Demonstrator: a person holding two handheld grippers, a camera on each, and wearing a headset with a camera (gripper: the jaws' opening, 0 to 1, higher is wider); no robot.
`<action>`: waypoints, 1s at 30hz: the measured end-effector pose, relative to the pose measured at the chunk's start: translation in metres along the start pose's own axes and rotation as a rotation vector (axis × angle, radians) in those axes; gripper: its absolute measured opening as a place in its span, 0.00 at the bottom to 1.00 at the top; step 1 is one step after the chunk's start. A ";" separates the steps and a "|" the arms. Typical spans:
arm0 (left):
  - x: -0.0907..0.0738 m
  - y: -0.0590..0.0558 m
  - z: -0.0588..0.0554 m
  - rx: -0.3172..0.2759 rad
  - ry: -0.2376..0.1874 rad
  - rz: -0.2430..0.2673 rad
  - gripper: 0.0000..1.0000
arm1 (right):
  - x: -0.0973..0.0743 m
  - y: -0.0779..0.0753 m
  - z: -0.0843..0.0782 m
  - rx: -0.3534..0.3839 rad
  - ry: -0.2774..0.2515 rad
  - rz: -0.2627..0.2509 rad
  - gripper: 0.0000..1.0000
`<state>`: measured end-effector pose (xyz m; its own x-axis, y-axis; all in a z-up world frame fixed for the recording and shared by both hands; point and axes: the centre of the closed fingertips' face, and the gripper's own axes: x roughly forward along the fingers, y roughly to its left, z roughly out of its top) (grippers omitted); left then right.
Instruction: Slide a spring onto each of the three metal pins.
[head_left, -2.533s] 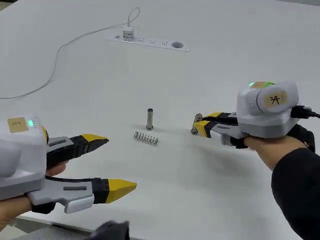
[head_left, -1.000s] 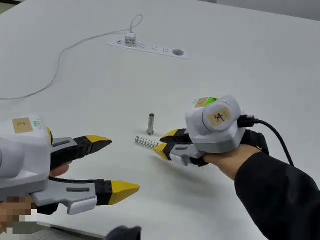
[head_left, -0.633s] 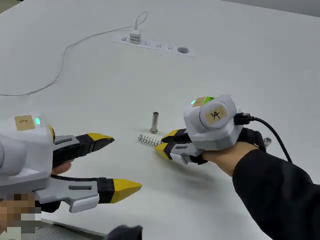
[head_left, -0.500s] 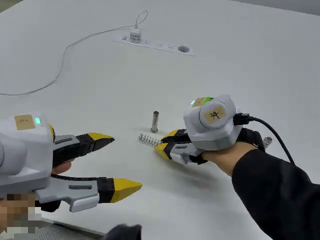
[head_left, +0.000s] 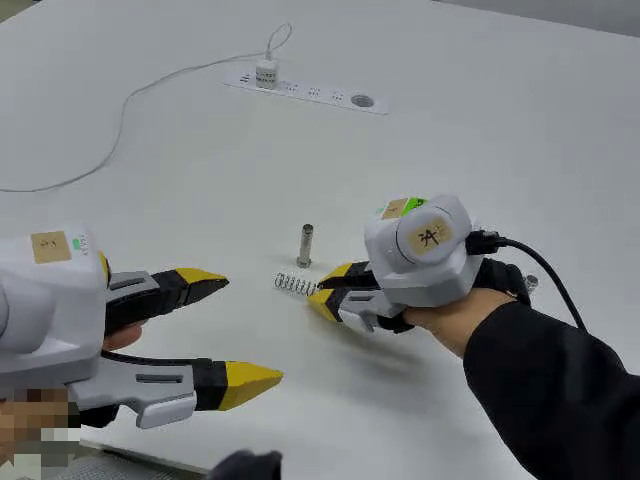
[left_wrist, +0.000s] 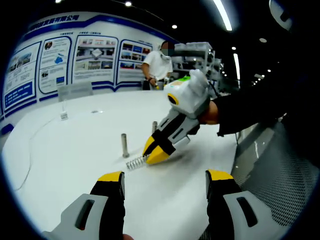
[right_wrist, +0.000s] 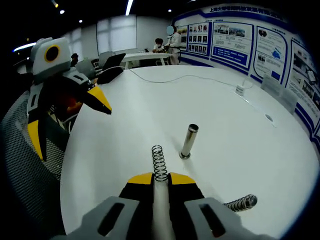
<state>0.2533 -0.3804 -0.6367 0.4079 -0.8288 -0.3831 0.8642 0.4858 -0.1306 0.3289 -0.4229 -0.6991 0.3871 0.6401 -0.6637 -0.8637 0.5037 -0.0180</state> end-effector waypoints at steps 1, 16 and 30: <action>0.001 0.000 -0.001 0.006 0.003 -0.005 0.67 | -0.001 0.001 -0.001 0.007 0.006 0.002 0.12; 0.017 0.019 -0.012 0.146 0.093 -0.047 0.65 | -0.026 0.010 0.007 -0.008 0.018 -0.007 0.12; 0.036 0.023 -0.014 0.252 0.106 -0.102 0.51 | -0.039 0.033 0.022 -0.047 0.040 0.022 0.12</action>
<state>0.2838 -0.3951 -0.6668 0.2934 -0.8298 -0.4746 0.9506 0.3058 0.0531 0.2924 -0.4186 -0.6579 0.3558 0.6262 -0.6938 -0.8863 0.4615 -0.0381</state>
